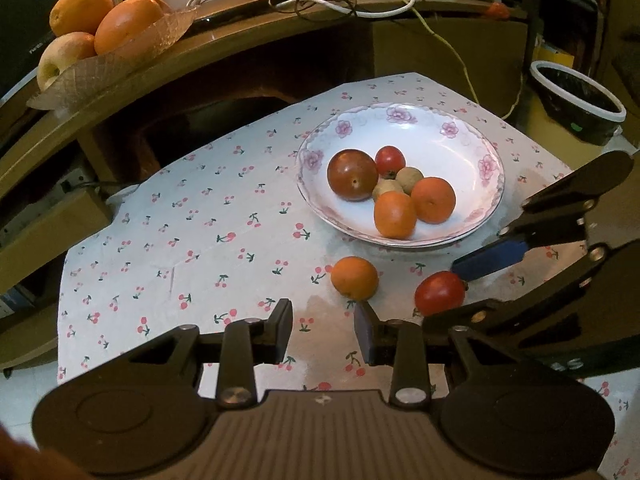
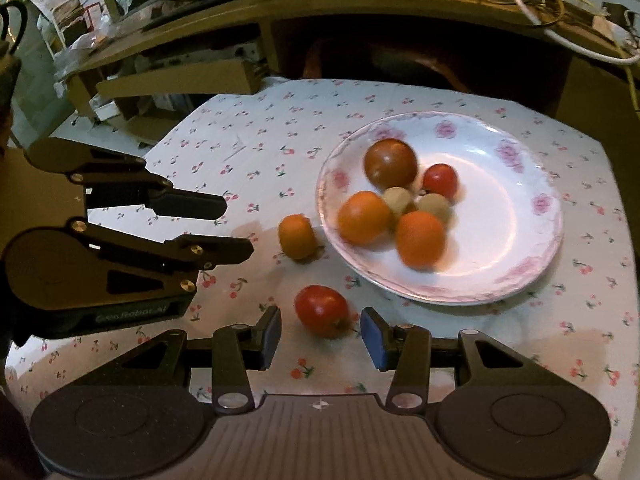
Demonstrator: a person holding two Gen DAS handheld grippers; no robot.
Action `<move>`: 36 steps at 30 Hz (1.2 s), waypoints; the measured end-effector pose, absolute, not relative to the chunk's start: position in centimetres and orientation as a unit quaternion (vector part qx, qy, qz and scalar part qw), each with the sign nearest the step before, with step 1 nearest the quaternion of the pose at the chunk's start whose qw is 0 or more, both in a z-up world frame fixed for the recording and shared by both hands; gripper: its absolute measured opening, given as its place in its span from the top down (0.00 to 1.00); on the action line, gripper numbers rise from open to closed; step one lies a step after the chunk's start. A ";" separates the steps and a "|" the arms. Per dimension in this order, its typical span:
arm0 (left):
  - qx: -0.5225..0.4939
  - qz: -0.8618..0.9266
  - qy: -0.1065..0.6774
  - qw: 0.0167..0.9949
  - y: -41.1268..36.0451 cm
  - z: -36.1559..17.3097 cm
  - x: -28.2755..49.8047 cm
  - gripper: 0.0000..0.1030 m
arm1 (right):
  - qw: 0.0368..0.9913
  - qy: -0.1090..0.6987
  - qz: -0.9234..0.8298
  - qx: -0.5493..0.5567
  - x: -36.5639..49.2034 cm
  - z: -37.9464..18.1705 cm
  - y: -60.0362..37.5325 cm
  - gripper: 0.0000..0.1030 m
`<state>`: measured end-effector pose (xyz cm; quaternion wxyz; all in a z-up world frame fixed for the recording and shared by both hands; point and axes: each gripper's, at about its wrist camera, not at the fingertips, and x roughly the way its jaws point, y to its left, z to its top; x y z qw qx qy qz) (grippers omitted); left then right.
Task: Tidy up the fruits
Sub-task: 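Grasp the last orange with the left tool while the right grasps the red tomato, then carry the orange and the red tomato toward the plate with both tools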
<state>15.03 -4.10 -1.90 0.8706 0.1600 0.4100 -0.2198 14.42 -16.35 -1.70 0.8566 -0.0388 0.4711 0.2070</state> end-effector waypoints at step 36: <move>0.148 -0.229 0.440 0.856 -7.2 -3.7 15.9 0.64 | 0.853 0.491 0.174 -0.017 13.5 -1.0 -21.1 0.67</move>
